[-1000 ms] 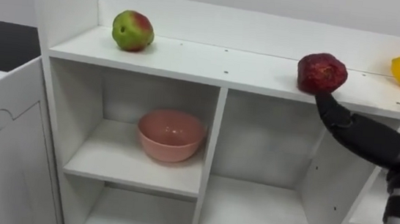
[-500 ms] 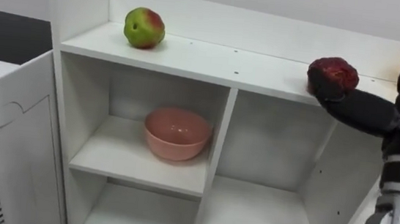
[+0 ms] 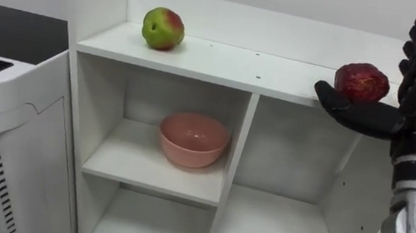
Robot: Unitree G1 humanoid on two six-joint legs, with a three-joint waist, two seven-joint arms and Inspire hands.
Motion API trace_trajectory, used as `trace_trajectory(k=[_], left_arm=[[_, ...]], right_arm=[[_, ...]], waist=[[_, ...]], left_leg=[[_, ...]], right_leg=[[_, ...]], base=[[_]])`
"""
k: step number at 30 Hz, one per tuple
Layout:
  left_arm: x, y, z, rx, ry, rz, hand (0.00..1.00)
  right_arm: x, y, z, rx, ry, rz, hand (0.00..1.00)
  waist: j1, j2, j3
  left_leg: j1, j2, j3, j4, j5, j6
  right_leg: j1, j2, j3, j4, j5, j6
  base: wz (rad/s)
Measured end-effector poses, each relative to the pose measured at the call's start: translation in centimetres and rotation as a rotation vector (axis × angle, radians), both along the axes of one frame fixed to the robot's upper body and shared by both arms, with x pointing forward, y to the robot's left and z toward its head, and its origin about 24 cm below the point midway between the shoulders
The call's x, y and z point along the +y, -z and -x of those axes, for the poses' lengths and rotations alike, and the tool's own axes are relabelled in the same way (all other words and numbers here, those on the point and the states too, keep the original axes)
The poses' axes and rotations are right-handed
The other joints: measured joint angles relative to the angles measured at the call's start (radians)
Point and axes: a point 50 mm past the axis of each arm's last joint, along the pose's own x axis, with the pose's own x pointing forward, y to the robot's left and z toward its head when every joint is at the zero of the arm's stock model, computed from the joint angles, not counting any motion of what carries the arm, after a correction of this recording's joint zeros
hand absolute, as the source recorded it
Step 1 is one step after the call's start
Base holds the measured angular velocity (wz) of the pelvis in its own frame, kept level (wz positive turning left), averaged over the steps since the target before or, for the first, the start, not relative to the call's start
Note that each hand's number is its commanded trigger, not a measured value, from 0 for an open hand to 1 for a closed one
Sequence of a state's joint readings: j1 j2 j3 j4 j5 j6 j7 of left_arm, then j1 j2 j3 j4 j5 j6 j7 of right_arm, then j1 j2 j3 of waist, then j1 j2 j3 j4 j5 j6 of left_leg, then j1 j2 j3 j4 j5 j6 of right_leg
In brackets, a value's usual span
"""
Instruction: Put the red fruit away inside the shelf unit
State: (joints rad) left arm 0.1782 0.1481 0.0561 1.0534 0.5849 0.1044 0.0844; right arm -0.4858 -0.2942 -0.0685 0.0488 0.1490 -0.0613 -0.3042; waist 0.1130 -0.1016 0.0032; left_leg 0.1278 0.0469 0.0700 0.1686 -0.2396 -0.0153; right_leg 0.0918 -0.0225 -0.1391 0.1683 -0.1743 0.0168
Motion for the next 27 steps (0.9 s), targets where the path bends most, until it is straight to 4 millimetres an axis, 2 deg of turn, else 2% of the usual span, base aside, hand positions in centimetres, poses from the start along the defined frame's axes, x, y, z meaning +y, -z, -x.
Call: trace_trajectory(k=[7, 8, 9, 10, 11, 15, 27], left_arm=[[0.3, 0.0, 0.3, 0.027, -0.015, -0.009, 0.00], [0.4, 0.0, 0.3, 0.030, -0.016, -0.010, 0.00], [0.5, 0.0, 0.4, 0.041, -0.017, -0.015, 0.00], [0.5, 0.0, 0.5, 0.049, -0.020, -0.019, 0.00], [0.6, 0.0, 0.5, 0.051, -0.021, -0.020, 0.00], [0.6, -0.1, 0.5, 0.056, -0.028, -0.028, 0.00], [0.6, -0.3, 0.3, 0.050, -0.032, -0.039, 0.00]], right_arm=[[-0.9, 0.5, -0.4, 0.063, -0.053, 0.033, 0.00], [-0.9, 0.5, -0.4, 0.070, -0.056, 0.043, 0.36], [-1.0, 0.6, -0.6, 0.087, -0.062, 0.054, 0.58], [-1.1, 0.8, -0.6, 0.100, -0.064, 0.058, 0.84], [-1.1, 0.8, -0.7, 0.103, -0.064, 0.059, 1.00], [-1.3, 1.2, -1.0, 0.131, -0.070, 0.067, 1.00], [-1.3, 0.5, -1.4, 0.137, -0.078, 0.069, 1.00]], waist=[[-0.003, -0.007, -0.0010], [-0.002, -0.007, -0.0012], [0.000, -0.008, -0.0017], [0.000, -0.009, -0.0025], [0.000, -0.010, -0.0027], [-0.001, -0.011, -0.0018], [-0.001, -0.010, -0.0018]], left_leg=[[0.006, -0.001, -0.003, 0.000, 0.000, 0.000], [0.006, -0.001, -0.002, 0.000, 0.000, 0.000], [0.006, -0.001, -0.002, 0.001, 0.000, 0.000], [0.006, -0.001, -0.001, 0.002, 0.000, 0.000], [0.006, -0.001, -0.001, 0.003, 0.000, 0.000], [0.002, -0.002, -0.003, 0.011, 0.000, 0.000], [0.001, -0.002, -0.006, 0.010, 0.000, 0.001]], right_leg=[[0.014, -0.001, -0.001, -0.002, 0.000, 0.000], [0.014, -0.001, -0.001, -0.002, 0.000, 0.000], [0.014, -0.001, -0.001, -0.001, 0.000, 0.000], [0.014, -0.001, -0.001, 0.000, 0.000, 0.000], [0.014, -0.001, -0.001, 0.000, 0.000, 0.000], [0.015, -0.003, -0.002, 0.002, 0.000, 0.000], [0.015, -0.002, -0.003, 0.004, 0.002, -0.002]], base=[[0.00], [0.00], [0.00], [0.00], [0.00], [0.00], [0.00]])
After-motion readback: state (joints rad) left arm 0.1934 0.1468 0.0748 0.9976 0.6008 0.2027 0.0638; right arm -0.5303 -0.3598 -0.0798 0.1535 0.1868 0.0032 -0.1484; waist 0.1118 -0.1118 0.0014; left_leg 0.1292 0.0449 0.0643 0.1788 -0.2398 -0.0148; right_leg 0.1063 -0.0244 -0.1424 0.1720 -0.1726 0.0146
